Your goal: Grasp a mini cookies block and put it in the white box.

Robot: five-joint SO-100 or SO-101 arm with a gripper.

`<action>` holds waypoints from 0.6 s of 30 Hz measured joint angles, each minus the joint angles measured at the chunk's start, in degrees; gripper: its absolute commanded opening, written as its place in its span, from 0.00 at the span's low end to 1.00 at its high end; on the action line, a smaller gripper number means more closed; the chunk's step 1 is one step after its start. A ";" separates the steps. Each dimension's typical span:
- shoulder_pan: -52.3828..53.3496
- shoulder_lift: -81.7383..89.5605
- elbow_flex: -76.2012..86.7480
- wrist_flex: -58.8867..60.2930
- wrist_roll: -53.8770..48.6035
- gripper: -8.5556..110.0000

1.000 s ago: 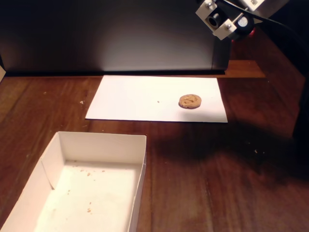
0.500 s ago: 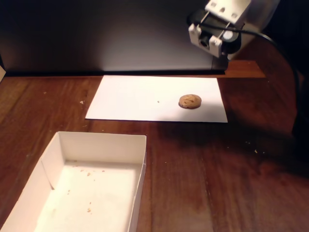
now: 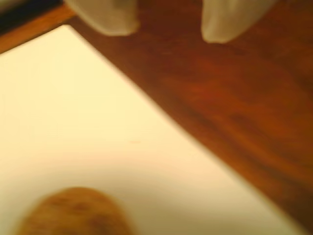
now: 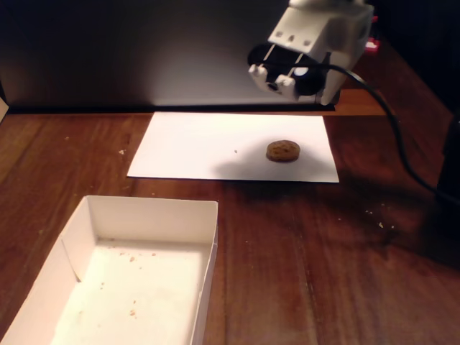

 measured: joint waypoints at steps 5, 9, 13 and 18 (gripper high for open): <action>-0.70 -3.87 -0.53 -0.18 0.62 0.28; -2.29 -6.86 -0.53 -2.37 0.44 0.32; -2.55 -9.14 -0.53 -4.22 -0.79 0.33; -2.55 -12.04 -0.53 -5.80 -0.97 0.33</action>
